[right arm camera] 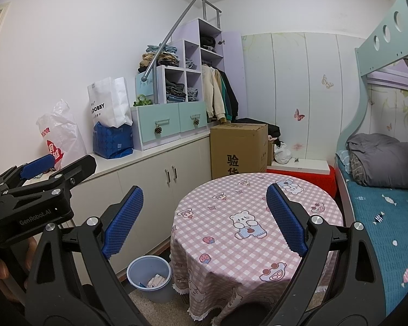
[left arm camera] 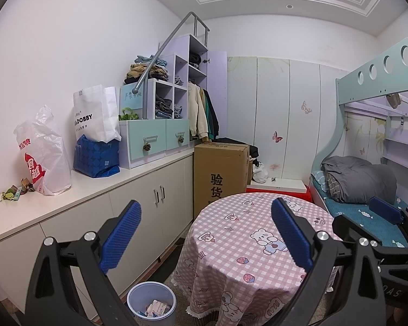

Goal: Collect trash

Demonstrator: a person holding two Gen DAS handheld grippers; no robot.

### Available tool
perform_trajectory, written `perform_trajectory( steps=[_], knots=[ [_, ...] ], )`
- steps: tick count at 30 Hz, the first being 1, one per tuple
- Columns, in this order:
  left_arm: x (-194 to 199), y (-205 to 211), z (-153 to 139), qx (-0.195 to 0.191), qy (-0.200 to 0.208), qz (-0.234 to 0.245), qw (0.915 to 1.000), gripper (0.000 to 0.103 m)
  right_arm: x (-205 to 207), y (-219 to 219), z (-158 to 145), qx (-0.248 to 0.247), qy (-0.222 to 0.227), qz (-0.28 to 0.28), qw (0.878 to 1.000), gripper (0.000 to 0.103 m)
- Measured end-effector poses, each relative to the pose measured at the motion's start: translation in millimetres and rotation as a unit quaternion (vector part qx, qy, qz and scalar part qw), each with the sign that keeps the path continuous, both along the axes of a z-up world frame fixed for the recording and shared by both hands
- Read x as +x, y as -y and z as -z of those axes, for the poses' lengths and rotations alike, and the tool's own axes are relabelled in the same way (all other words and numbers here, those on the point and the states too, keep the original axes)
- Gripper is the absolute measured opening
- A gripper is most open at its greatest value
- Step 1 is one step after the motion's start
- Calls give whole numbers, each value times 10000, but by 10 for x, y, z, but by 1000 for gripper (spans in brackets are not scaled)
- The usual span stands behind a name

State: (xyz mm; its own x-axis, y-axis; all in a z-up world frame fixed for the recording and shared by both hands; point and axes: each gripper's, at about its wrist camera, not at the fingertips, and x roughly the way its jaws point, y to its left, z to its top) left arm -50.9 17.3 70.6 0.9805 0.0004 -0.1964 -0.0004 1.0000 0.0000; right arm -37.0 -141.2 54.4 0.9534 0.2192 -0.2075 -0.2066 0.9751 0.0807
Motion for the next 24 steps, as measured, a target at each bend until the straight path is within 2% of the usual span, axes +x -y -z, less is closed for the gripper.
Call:
perform_trajectory(
  steps=[24],
  knots=[
    [11, -45, 32, 17, -36, 27, 10000, 95, -11, 11, 50, -11, -52, -32, 10000, 90]
  ],
)
